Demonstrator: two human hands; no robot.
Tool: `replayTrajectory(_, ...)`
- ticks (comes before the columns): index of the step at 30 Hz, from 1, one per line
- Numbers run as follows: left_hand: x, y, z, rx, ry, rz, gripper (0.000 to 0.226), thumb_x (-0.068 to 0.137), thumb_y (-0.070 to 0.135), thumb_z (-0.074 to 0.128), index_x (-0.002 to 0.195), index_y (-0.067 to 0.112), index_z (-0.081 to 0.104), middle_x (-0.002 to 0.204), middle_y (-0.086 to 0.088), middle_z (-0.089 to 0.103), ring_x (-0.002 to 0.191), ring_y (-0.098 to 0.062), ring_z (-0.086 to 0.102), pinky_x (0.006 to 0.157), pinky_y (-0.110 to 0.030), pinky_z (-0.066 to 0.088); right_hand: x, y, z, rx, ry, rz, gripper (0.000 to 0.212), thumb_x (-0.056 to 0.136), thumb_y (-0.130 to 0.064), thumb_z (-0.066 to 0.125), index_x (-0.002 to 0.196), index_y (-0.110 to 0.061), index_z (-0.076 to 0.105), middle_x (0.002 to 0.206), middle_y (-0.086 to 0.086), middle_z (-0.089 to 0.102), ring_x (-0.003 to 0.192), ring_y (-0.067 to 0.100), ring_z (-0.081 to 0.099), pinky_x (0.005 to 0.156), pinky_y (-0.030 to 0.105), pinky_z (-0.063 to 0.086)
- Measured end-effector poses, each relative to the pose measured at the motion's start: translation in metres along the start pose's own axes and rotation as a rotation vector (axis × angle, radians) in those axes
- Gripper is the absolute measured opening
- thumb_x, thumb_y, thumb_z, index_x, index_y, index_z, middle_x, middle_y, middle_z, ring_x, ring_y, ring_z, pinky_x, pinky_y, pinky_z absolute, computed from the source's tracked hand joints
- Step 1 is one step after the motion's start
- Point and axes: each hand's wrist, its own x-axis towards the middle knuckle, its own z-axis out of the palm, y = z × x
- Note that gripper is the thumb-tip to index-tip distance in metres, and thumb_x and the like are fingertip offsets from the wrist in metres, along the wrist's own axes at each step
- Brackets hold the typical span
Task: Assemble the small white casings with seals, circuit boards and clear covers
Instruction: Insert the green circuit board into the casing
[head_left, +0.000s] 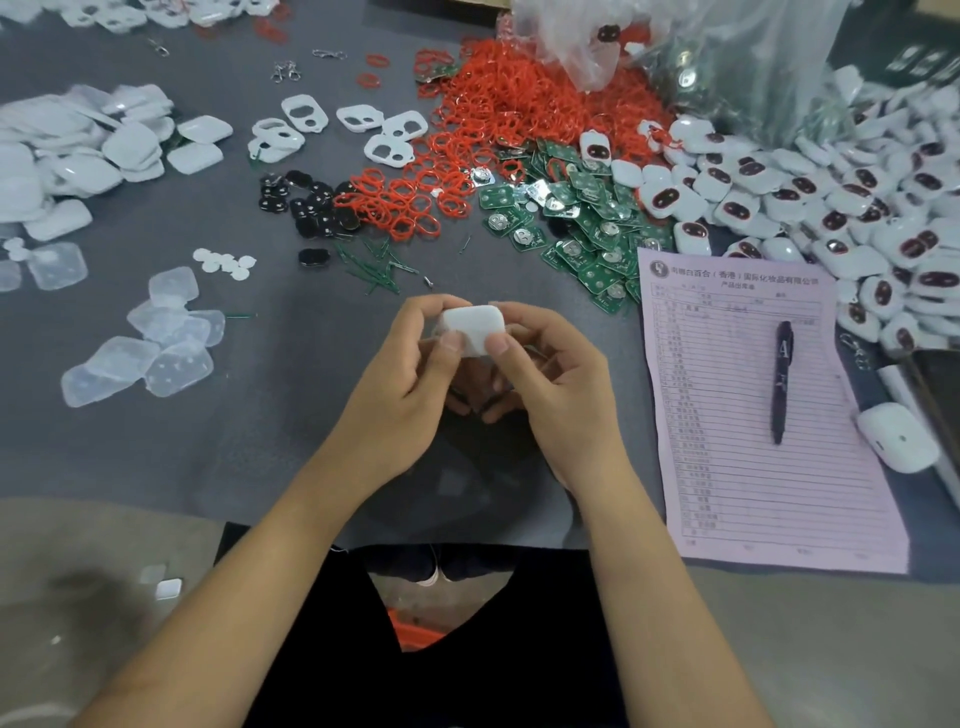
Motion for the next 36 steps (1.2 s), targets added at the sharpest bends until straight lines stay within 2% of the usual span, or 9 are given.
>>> replayTrajectory(7, -0.002, -0.002, -0.003, 0.034, -0.024, 0.014, 0.009, 0.108, 0.036, 0.050, 0.114, 0.029, 0.049, 0.085, -0.002, 0.075, 0.071, -0.020, 0.074, 0.067, -0.040, 0.063, -0.002, 0.003, -0.001, 0.008, 0.058, 0.033, 0.020, 0.098, 0.002, 0.066, 0.115, -0.004, 0.074, 0.069, 0.002, 0.070, 0.061, 0.010, 0.066, 0.059, 0.028, 0.061)
replayTrajectory(10, -0.003, 0.003, 0.001, 0.026, 0.033, 0.018, 0.010, 0.107, 0.037, 0.052, 0.116, 0.033, 0.053, 0.091, 0.005, 0.076, 0.076, -0.018, 0.075, 0.065, -0.033, 0.062, -0.002, 0.001, 0.001, 0.025, 0.076, 0.038, 0.019, 0.098, -0.002, 0.066, 0.113, -0.010, 0.075, 0.074, 0.003, 0.074, 0.066, 0.013, 0.070, 0.064, 0.036, 0.065)
replayTrajectory(13, -0.004, 0.007, 0.007, 0.046, 0.108, 0.058, 0.016, 0.108, 0.028, 0.054, 0.123, 0.032, 0.060, 0.100, 0.008, 0.075, 0.087, -0.013, 0.075, 0.064, -0.022, 0.058, -0.003, 0.001, 0.006, -0.083, 0.143, 0.003, 0.014, 0.102, -0.013, 0.064, 0.111, -0.013, 0.075, 0.076, -0.006, 0.074, 0.059, 0.012, 0.069, 0.052, 0.028, 0.059)
replayTrajectory(16, -0.005, 0.008, 0.008, 0.096, 0.144, 0.106, 0.029, 0.105, 0.004, 0.055, 0.123, 0.024, 0.067, 0.108, 0.010, 0.073, 0.096, -0.013, 0.072, 0.075, -0.021, 0.057, -0.002, 0.002, 0.009, -0.132, 0.109, 0.024, 0.019, 0.105, -0.026, 0.061, 0.111, -0.012, 0.073, 0.070, -0.004, 0.071, 0.051, 0.017, 0.065, 0.041, 0.028, 0.052)
replayTrajectory(19, -0.006, 0.007, 0.008, 0.208, 0.103, 0.114, 0.047, 0.093, -0.010, 0.056, 0.127, 0.021, 0.067, 0.119, 0.011, 0.071, 0.111, -0.006, 0.068, 0.092, -0.019, 0.053, -0.002, 0.003, 0.003, -0.031, 0.074, 0.072, 0.017, 0.104, -0.017, 0.062, 0.117, -0.011, 0.071, 0.085, 0.005, 0.076, 0.068, 0.021, 0.074, 0.052, 0.028, 0.058)
replayTrajectory(23, -0.004, 0.007, 0.007, 0.093, 0.149, 0.001, 0.043, 0.098, 0.000, 0.060, 0.136, 0.019, 0.062, 0.124, 0.011, 0.070, 0.113, 0.001, 0.067, 0.090, -0.012, 0.051, -0.001, 0.003, -0.001, 0.067, 0.067, 0.085, 0.023, 0.103, -0.011, 0.063, 0.125, -0.017, 0.068, 0.098, 0.006, 0.076, 0.088, 0.023, 0.075, 0.060, 0.031, 0.061)
replayTrajectory(27, -0.004, 0.009, 0.006, 0.167, 0.190, 0.029, 0.027, 0.104, 0.022, 0.063, 0.129, 0.019, 0.070, 0.115, 0.014, 0.073, 0.101, 0.004, 0.069, 0.081, -0.008, 0.049, -0.001, 0.005, -0.003, 0.006, 0.048, 0.021, 0.019, 0.102, -0.010, 0.064, 0.120, -0.013, 0.070, 0.080, -0.001, 0.072, 0.063, 0.014, 0.063, 0.045, 0.024, 0.050)
replayTrajectory(31, -0.006, 0.008, 0.003, 0.188, 0.129, -0.012, 0.019, 0.101, 0.024, 0.067, 0.120, 0.022, 0.071, 0.102, 0.012, 0.077, 0.092, -0.004, 0.074, 0.080, -0.024, 0.060, -0.002, 0.008, -0.003, -0.010, 0.040, 0.016, 0.029, 0.100, -0.012, 0.064, 0.129, -0.014, 0.068, 0.088, 0.000, 0.072, 0.060, 0.013, 0.059, 0.046, 0.024, 0.049)
replayTrajectory(36, -0.004, 0.006, 0.002, 0.102, 0.087, -0.060, 0.015, 0.100, 0.020, 0.069, 0.111, 0.012, 0.075, 0.090, 0.006, 0.080, 0.080, -0.010, 0.077, 0.073, -0.029, 0.063, -0.002, 0.009, -0.005, -0.061, 0.066, 0.018, 0.021, 0.098, -0.017, 0.065, 0.117, -0.011, 0.075, 0.090, -0.008, 0.075, 0.068, 0.000, 0.063, 0.059, 0.009, 0.044)
